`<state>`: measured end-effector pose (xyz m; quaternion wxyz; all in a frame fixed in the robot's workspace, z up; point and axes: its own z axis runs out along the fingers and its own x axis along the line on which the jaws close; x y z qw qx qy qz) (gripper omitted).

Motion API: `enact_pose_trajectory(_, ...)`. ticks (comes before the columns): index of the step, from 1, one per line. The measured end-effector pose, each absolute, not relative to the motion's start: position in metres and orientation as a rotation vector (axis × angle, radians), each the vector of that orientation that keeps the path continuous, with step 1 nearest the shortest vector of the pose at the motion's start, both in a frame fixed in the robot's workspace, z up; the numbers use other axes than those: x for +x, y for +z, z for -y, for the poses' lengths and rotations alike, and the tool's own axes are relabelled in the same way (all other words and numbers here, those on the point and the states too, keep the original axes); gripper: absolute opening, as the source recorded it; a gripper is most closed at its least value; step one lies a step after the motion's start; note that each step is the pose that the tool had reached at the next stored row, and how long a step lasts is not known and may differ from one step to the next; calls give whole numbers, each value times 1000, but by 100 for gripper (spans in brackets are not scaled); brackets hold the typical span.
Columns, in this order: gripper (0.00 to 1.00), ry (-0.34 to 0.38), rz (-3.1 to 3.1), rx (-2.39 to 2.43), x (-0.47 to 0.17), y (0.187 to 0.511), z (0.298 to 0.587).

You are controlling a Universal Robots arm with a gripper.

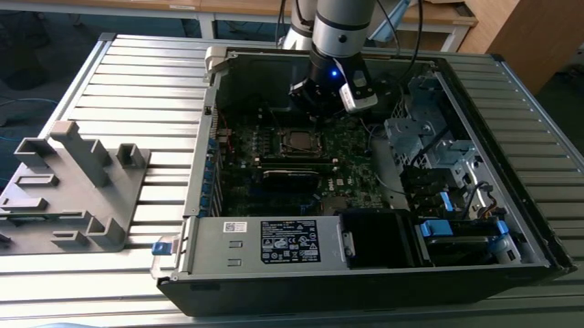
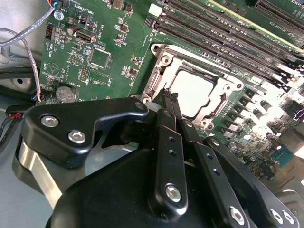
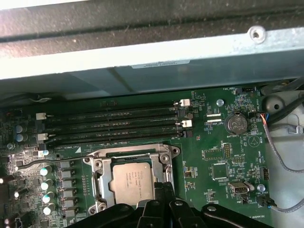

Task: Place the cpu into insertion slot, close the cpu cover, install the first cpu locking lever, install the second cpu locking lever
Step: 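Close the cpu cover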

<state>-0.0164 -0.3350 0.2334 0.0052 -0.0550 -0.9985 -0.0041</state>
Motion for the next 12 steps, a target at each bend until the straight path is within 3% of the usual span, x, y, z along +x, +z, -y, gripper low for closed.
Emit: enact_pose_trajectory(12, 11, -12, 3127, -172, -20, 234, 335)
